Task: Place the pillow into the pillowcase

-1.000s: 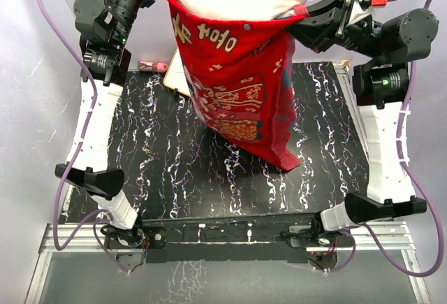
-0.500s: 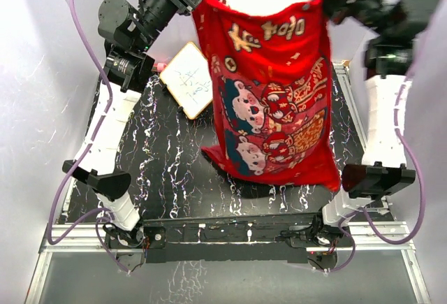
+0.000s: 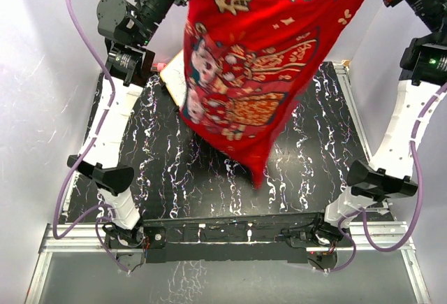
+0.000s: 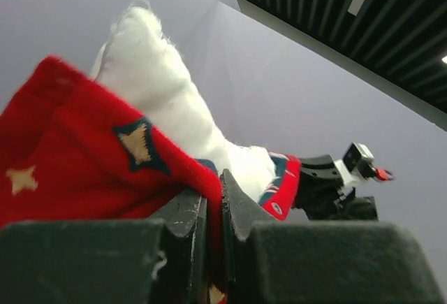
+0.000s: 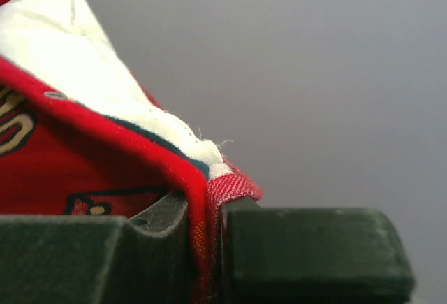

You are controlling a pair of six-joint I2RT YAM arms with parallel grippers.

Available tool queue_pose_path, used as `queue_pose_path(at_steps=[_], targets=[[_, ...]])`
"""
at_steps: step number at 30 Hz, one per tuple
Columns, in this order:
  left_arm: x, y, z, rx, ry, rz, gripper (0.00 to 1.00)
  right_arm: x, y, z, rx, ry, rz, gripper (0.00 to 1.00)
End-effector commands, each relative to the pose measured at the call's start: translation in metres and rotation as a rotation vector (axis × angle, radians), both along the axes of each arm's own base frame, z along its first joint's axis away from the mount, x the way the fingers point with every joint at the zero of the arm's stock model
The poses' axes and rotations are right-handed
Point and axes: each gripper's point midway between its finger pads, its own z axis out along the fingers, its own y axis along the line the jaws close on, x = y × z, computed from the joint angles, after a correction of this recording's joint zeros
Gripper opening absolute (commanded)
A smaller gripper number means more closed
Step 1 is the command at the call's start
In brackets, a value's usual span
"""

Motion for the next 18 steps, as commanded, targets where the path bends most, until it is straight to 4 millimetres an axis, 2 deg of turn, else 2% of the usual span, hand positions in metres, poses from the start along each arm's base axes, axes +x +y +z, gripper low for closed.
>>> queue_pose_path(at_steps=[1, 6, 9, 11, 13, 15, 16, 18], targets=[[-0.080, 0.012, 0.046, -0.023, -0.176, -0.097, 0.00, -0.057, 0.001, 0.072, 0.043, -0.317, -0.043, 0.08], [-0.101, -0.010, 0.039, 0.006, -0.154, -0.214, 0.00, -0.082, -0.002, 0.100, 0.095, -0.442, -0.092, 0.08], [-0.106, -0.029, 0.016, 0.058, -0.085, -0.271, 0.00, -0.076, -0.003, 0.095, 0.116, -0.403, -0.065, 0.08], [-0.108, -0.034, -0.008, 0.083, -0.031, -0.279, 0.00, -0.056, -0.002, 0.078, 0.134, -0.302, -0.011, 0.08], [-0.101, -0.031, -0.042, 0.096, 0.049, -0.240, 0.00, -0.022, 0.005, 0.048, 0.135, -0.157, 0.054, 0.08], [-0.096, -0.027, -0.080, 0.111, 0.128, -0.209, 0.00, 0.019, 0.028, 0.010, 0.105, -0.012, 0.088, 0.08], [-0.100, -0.023, -0.094, 0.118, 0.156, -0.199, 0.00, 0.036, 0.046, -0.012, 0.077, 0.047, 0.103, 0.08], [-0.102, -0.024, -0.129, 0.150, 0.234, -0.206, 0.00, 0.062, 0.081, -0.052, 0.037, 0.136, 0.117, 0.08]])
